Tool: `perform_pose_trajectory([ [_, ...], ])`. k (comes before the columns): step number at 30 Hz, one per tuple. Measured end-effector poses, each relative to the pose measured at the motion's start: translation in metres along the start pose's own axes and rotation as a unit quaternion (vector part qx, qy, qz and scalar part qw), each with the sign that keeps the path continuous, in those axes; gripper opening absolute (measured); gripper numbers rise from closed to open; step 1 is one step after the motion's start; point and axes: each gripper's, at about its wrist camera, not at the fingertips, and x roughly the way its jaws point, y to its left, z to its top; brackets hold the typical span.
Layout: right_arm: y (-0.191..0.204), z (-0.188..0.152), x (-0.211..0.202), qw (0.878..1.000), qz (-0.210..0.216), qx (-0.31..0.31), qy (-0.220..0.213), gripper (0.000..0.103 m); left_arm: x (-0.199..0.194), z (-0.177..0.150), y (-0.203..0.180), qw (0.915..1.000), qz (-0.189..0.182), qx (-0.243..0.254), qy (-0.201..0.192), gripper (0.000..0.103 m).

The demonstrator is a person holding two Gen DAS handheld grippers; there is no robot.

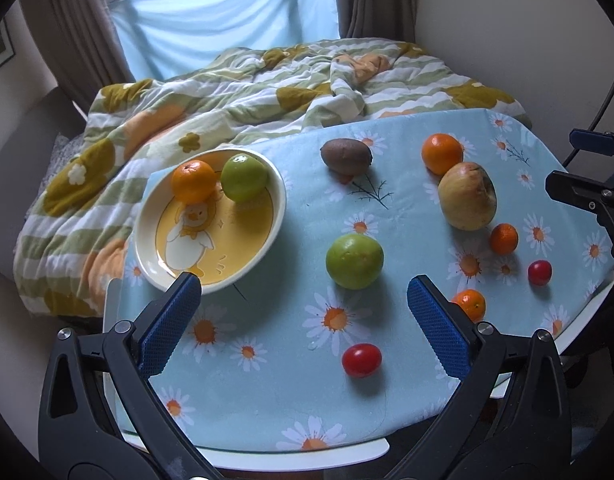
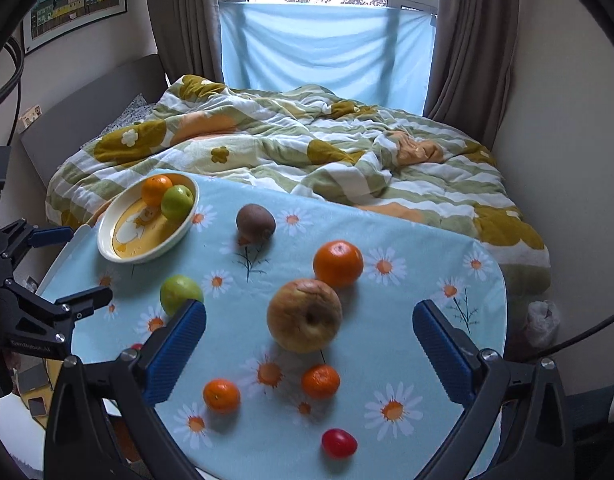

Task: Organize fruits
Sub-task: 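Grasp the red cherry tomato with the left tool while the right tool approaches a small tangerine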

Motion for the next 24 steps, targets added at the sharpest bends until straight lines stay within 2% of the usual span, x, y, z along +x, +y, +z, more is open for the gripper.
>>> perform_pose_trajectory([
  [2, -0.007, -0.014, 0.004, 1.000, -0.007, 0.004, 0.009, 0.103, 0.005, -0.009, -0.007, 0.9998, 0.004, -0.003, 0.017, 0.103],
  [5, -0.018, -0.033, 0.013, 1.000, -0.005, 0.008, 0.022, 0.103, 0.014, -0.029, -0.013, 0.9997, -0.006, -0.017, 0.018, 0.103],
  [8, -0.029, -0.048, 0.023, 0.999, -0.002, 0.014, 0.034, 0.103, 0.024, -0.044, -0.022, 0.9996, 0.016, -0.004, 0.021, 0.103],
  [11, -0.035, -0.062, 0.034, 0.999, -0.007, 0.015, 0.049, 0.103, 0.032, -0.055, -0.027, 0.9996, 0.017, -0.001, 0.025, 0.103],
  [17, -0.034, -0.079, 0.053, 0.997, -0.007, 0.006, 0.071, 0.103, 0.058, -0.067, -0.033, 0.9983, -0.015, -0.015, 0.054, 0.103],
  [22, -0.032, -0.089, 0.066, 0.996, 0.003, 0.008, 0.085, 0.100, 0.071, -0.073, -0.041, 0.9970, -0.021, -0.005, 0.074, 0.098],
  [24, -0.030, -0.090, 0.070, 0.996, 0.005, 0.006, 0.089, 0.096, 0.073, -0.074, -0.043, 0.9966, -0.024, -0.004, 0.078, 0.086],
])
